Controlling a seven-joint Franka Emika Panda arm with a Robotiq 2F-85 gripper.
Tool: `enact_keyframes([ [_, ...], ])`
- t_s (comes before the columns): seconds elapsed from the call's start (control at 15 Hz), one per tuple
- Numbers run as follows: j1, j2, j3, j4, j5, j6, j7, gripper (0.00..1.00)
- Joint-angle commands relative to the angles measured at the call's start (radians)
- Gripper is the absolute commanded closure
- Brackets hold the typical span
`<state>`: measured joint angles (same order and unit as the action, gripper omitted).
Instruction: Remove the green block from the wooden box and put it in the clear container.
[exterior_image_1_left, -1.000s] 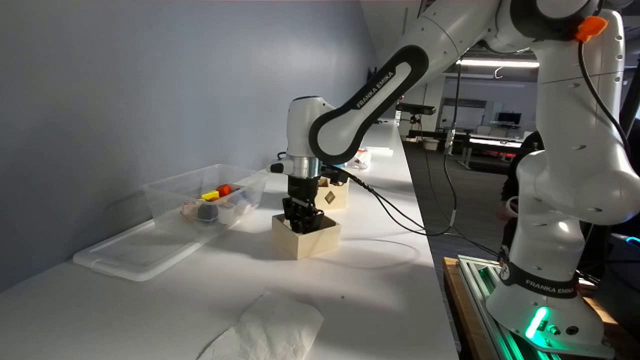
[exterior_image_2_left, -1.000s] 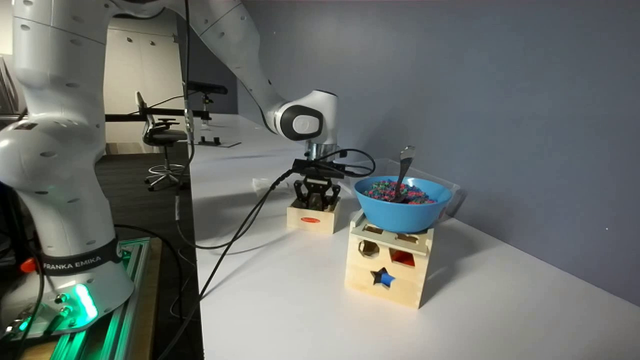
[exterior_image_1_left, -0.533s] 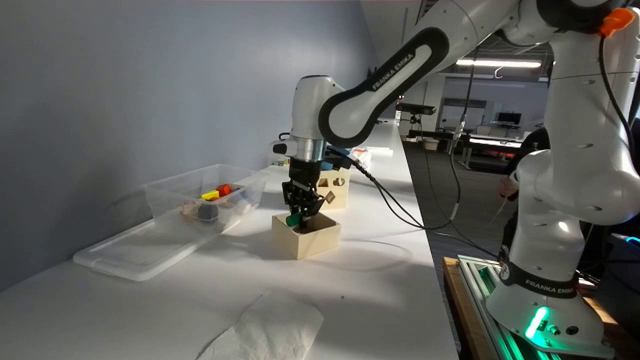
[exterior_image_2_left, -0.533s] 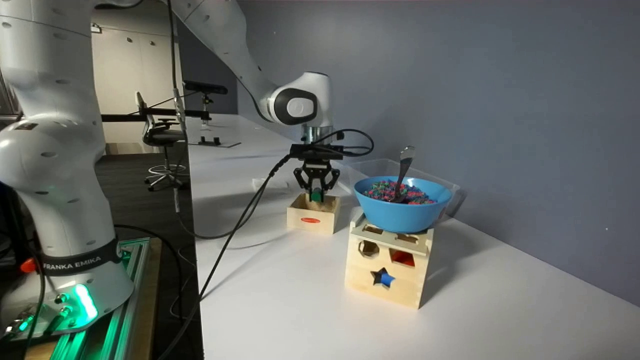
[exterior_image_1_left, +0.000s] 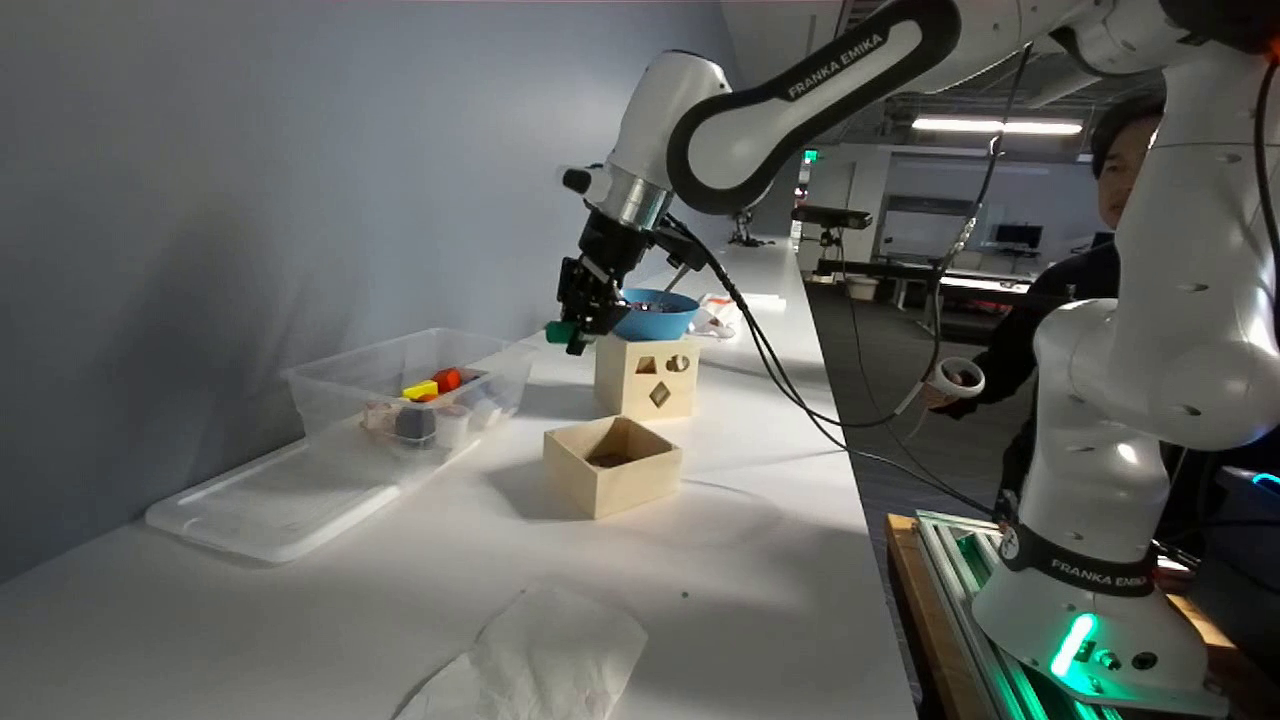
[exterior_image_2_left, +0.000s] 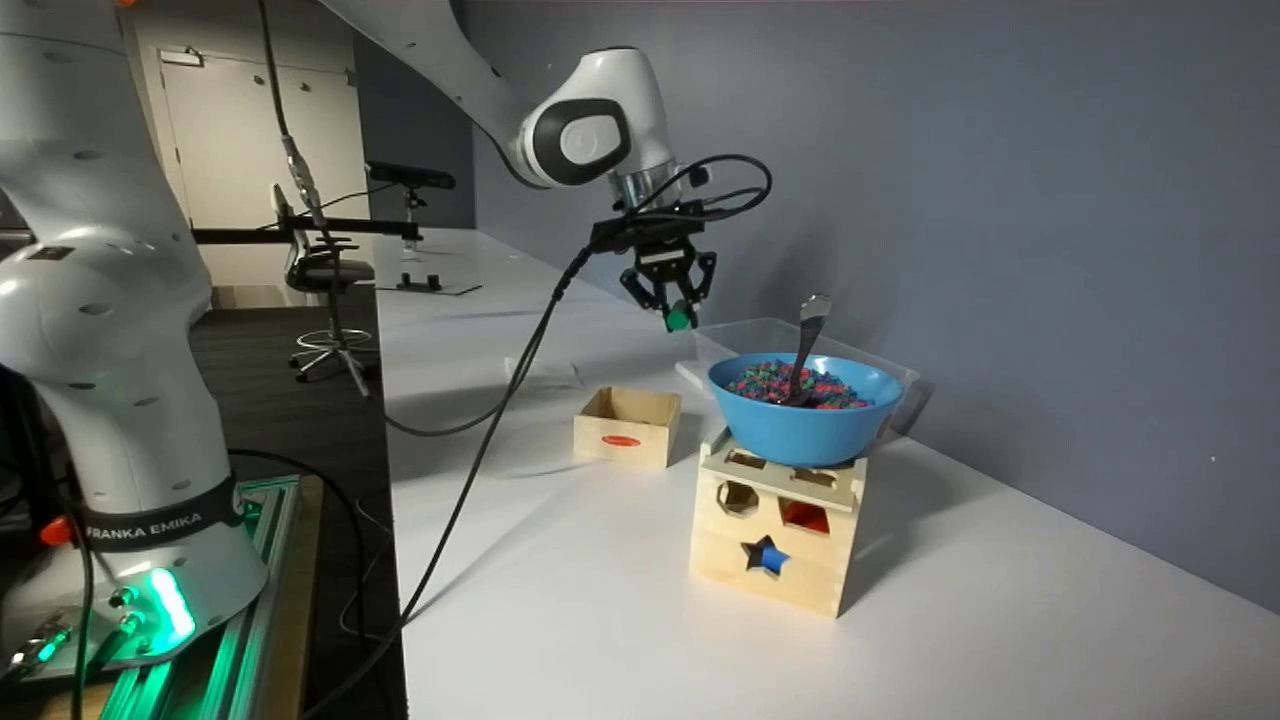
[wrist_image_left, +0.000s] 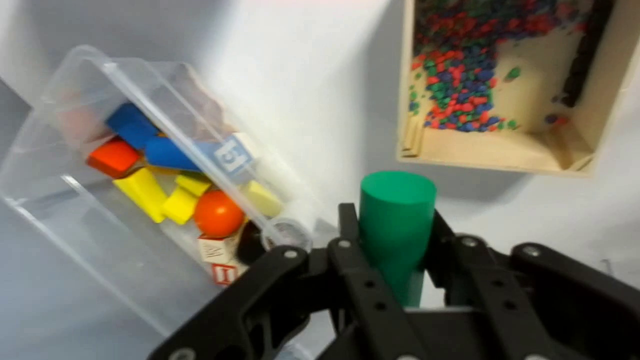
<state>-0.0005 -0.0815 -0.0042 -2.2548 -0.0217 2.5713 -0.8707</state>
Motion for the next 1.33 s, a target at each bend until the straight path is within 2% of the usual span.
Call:
enact_keyframes([
  [0.0, -0.018, 0.082, -0.037, 0.100, -0.006, 0.089, 0.049, 0.92],
  [0.4, -0.036, 0.247, -0.037, 0.302, -0.041, 0.099, 0.020, 0.92],
  [0.87, -0.040, 0.418, -0.012, 0.567, -0.052, -0.047, 0.044, 0.92],
  [0.93, -0.043, 0.434, -0.004, 0.600, -0.041, -0.076, 0.041, 0.83],
  [1.0, -0.043, 0.445, 0.003, 0.622, -0.034, -0.093, 0.041, 0.42],
  [1.07, -0.043, 0.452, 0.008, 0.639, -0.032, -0.105, 0.041, 0.42],
  [1.27, -0.031, 0.430, 0.015, 0.610, -0.047, -0.083, 0.070, 0.21],
])
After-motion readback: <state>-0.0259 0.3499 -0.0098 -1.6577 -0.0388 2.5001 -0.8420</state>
